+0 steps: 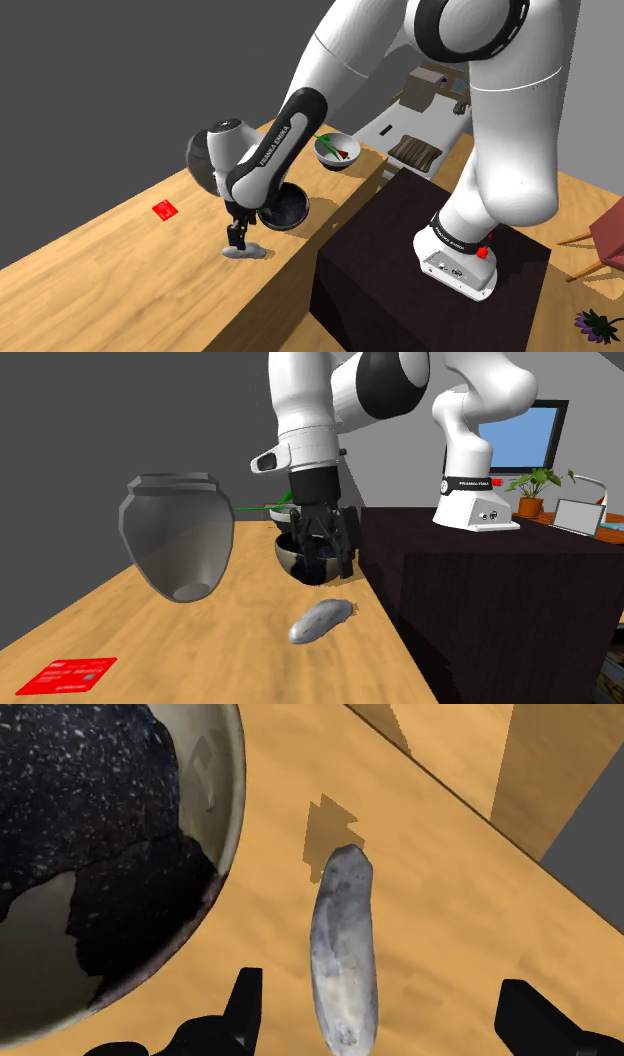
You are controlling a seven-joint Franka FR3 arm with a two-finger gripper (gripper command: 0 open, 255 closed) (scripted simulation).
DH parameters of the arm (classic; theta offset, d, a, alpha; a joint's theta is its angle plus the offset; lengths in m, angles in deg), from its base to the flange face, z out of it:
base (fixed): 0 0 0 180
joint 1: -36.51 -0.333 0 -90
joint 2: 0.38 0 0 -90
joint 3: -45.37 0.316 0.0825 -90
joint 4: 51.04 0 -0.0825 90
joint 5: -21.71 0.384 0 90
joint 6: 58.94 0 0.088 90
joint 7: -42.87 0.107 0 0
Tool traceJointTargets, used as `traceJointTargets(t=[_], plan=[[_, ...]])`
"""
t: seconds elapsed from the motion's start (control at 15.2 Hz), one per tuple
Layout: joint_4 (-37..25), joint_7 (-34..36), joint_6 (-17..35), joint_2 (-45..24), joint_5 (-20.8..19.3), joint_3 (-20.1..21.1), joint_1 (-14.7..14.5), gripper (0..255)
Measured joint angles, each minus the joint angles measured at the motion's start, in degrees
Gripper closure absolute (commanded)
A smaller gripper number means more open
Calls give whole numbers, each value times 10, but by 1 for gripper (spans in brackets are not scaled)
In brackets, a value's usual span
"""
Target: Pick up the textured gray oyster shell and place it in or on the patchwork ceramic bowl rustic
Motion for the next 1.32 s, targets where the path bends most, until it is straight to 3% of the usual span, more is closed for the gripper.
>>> traceJointTargets(t=[0.33,1.12,1.19,1.32], plan=[[-63,3,18,-81,-21,-5,-29,0],[-77,8,52,-126,-28,-12,-44,0],[-77,8,52,-127,-28,-12,-44,255],[-77,8,52,-127,-28,-12,-44,255]])
